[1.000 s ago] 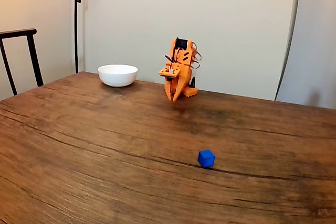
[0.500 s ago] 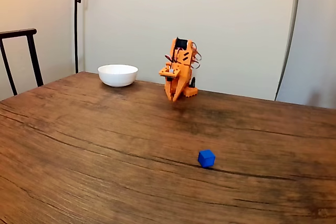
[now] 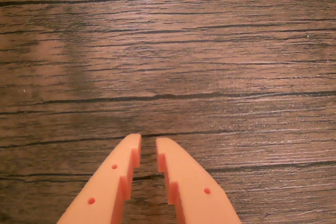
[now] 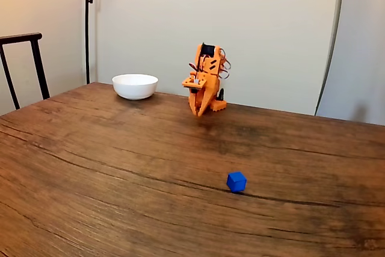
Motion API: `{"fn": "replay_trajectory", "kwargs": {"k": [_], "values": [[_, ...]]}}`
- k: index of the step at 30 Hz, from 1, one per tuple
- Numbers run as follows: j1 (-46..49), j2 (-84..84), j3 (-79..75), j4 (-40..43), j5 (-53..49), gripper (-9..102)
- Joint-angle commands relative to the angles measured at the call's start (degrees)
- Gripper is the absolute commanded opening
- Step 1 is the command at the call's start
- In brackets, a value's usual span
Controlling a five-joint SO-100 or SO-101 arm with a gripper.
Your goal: Grasp the cube and drop it in the bowl
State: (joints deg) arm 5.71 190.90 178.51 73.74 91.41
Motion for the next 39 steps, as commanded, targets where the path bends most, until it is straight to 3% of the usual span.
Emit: {"fn": "replay_trajectory", "kwargs": {"k": [1,29,39], "values": [[-0.3,-0.6,-0.3,3.8,0.1,2],[0.5,-0.6,-0.3,3.5,-0.8,3],[-7.7,-0.6,-5.0,-9.1,1.5,2]]}}
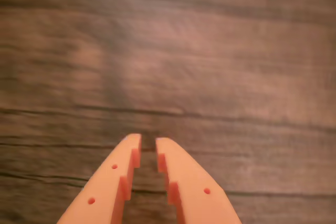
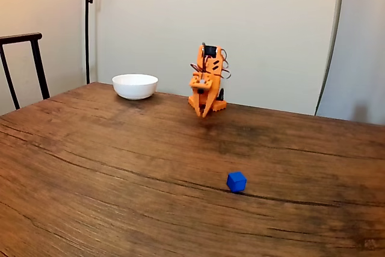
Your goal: Grasp the cube and drop it in the bowl
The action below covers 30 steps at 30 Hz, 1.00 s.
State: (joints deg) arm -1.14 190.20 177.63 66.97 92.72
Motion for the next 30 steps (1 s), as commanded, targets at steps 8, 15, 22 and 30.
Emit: {"fn": "replay_trajectory", "kwargs": {"k": [8,15,22,30], "values": [[-1.2,-0.8,-13.9,-2.5,1.9,3],[-0.6,-1.0,-18.9,-2.5,2.1,3],[-0.6,-4.0,-22.8,-6.7,2.2,3],[-1.3,-25.9,-32.3,-14.1,2.8,3]]}}
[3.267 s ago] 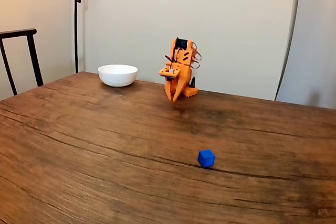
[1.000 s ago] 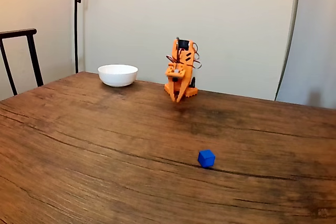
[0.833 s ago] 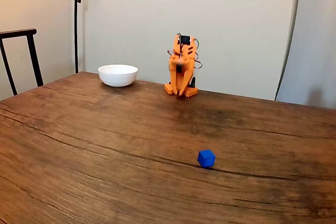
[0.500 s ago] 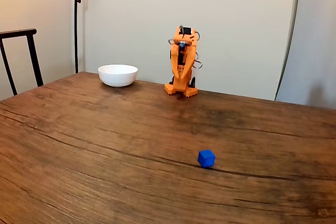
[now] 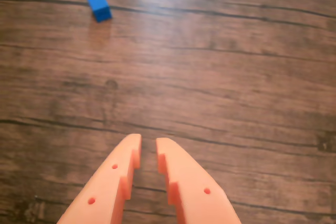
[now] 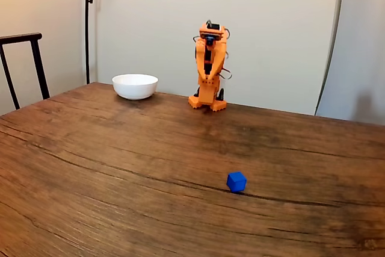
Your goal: Grasp the cube and drop it in the bowl
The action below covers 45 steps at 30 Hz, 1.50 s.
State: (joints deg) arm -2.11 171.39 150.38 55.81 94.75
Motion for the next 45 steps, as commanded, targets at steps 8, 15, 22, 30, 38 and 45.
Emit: {"fn": "replay_trajectory", "kwargs": {"k": [8,15,22,30,38,45], "values": [[-0.4,-31.6,-22.0,-4.8,5.7,3],[-2.9,-44.4,-32.3,-4.9,8.2,3],[-5.7,-53.8,-39.1,-10.5,11.2,3],[-8.1,-66.2,-45.0,-16.3,11.5,3],[-9.7,-76.9,-50.9,-21.6,12.8,5],[-9.8,-84.3,-55.3,-23.6,12.3,22]]}}
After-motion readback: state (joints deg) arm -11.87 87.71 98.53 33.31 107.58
